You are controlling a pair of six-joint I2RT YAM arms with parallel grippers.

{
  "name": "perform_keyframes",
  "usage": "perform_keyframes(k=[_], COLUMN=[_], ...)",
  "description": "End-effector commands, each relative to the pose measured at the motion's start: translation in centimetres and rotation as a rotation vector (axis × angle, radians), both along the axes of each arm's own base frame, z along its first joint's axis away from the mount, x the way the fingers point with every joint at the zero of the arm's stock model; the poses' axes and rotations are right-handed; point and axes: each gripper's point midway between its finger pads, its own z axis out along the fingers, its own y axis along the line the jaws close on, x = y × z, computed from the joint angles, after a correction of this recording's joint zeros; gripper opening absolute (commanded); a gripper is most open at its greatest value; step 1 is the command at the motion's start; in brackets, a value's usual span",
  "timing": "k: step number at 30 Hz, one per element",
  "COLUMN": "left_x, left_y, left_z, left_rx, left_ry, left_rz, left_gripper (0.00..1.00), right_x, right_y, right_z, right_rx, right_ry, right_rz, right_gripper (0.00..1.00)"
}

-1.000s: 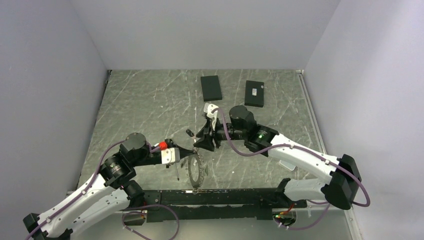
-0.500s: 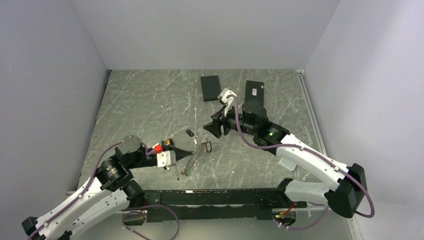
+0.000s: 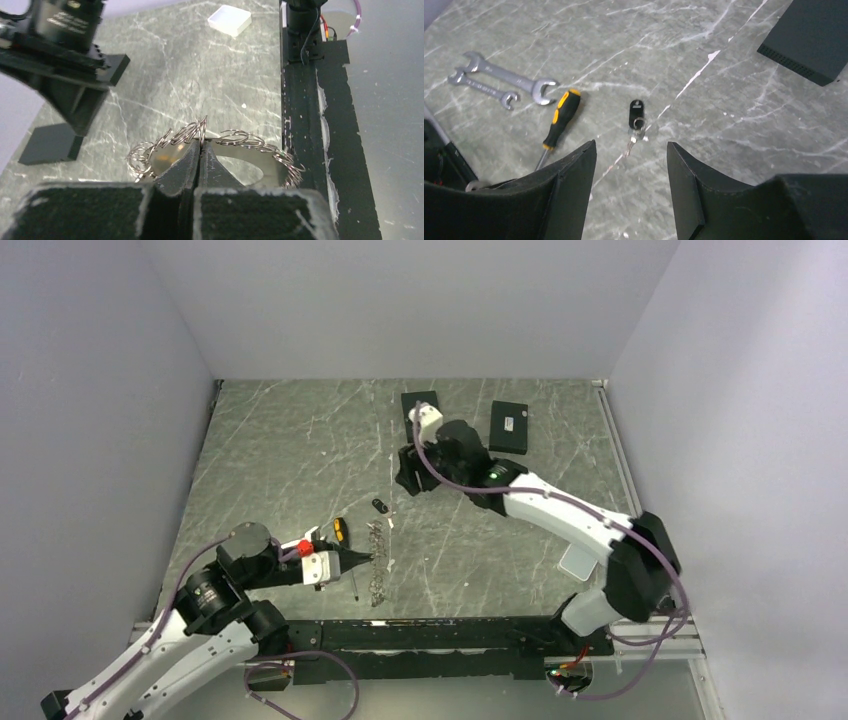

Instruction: Put the keys on the keyring

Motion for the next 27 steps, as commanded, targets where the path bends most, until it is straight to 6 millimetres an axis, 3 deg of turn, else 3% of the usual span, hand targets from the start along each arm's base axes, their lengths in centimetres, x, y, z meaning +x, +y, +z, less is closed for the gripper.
perform_keyframes(k=[1, 9, 15, 19, 27], left_x=[-0.2, 0.6, 0.1, 0.2, 0.5], left_y=[1.0, 6.1, 6.1, 5.8, 5.7], left_z=[-0.6, 1.9, 1.9, 1.5, 1.3], left_rx=[0.016, -0.11, -0.105, -0.089, -0.087], left_ry=[0.02, -0.098, -0.095, -0.085, -0.083], left_rz=[0.037, 0.287, 0.265, 0.253, 0.264], left_gripper=[0.0, 0.0, 0.0, 0.0, 0.0], right_x=[3.1, 5.8, 6.2, 5.8, 3.2], right_y=[1.9, 5.8, 7.1, 7.4, 7.1], right_z=[-0.1, -7.4, -11.2, -12.4, -13.5], right_rx=[-0.005, -0.14, -0.268, -0.289, -0.35], right_ry=[0.084, 0.303, 0.336, 0.366, 0.392], right_rz=[-0.101, -0.285, -0.343, -0.337, -0.33], right_gripper=[0.57, 0.55, 0.49, 0.39, 0.4])
